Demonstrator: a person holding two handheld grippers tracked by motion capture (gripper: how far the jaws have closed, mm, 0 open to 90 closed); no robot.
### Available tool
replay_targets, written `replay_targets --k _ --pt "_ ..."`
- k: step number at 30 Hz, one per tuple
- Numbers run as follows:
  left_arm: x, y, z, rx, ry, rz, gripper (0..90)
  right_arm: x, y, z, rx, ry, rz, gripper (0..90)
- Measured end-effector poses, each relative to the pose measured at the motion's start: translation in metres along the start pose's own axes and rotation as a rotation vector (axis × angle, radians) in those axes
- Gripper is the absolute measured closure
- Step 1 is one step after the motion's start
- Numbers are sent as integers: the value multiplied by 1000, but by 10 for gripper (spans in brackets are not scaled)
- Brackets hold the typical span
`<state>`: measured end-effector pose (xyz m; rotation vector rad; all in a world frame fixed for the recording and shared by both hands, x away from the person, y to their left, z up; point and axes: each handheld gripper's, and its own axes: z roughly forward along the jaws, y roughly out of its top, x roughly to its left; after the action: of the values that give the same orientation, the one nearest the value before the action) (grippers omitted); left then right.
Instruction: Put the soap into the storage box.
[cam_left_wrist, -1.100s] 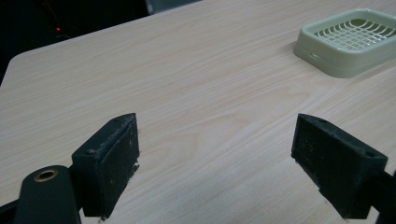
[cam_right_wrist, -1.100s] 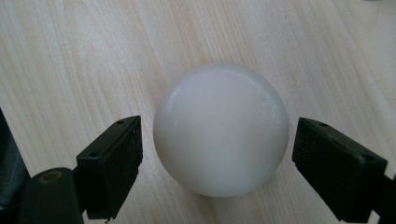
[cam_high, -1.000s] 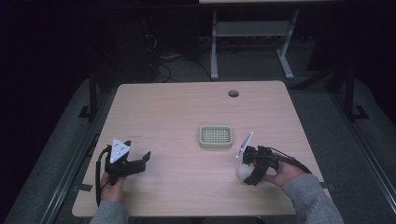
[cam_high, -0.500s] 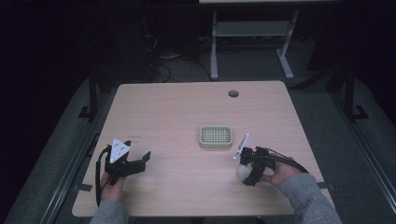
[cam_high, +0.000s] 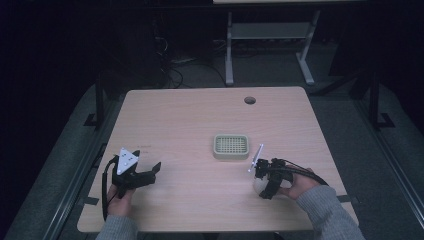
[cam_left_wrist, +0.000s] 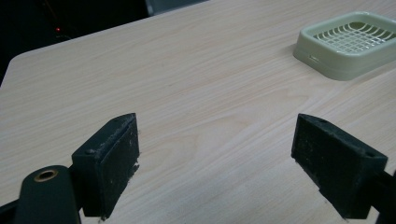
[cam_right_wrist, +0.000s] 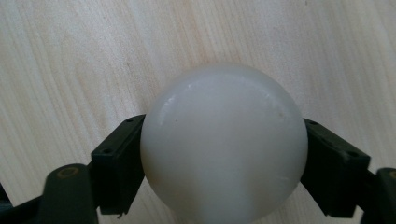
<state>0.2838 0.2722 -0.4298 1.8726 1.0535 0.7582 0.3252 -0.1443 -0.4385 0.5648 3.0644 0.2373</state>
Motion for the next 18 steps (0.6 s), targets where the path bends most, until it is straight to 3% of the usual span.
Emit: replay_targets --k 18 --pt "1 0 1 4 4 -8 148 -2 -3 -2 6 32 3 233"
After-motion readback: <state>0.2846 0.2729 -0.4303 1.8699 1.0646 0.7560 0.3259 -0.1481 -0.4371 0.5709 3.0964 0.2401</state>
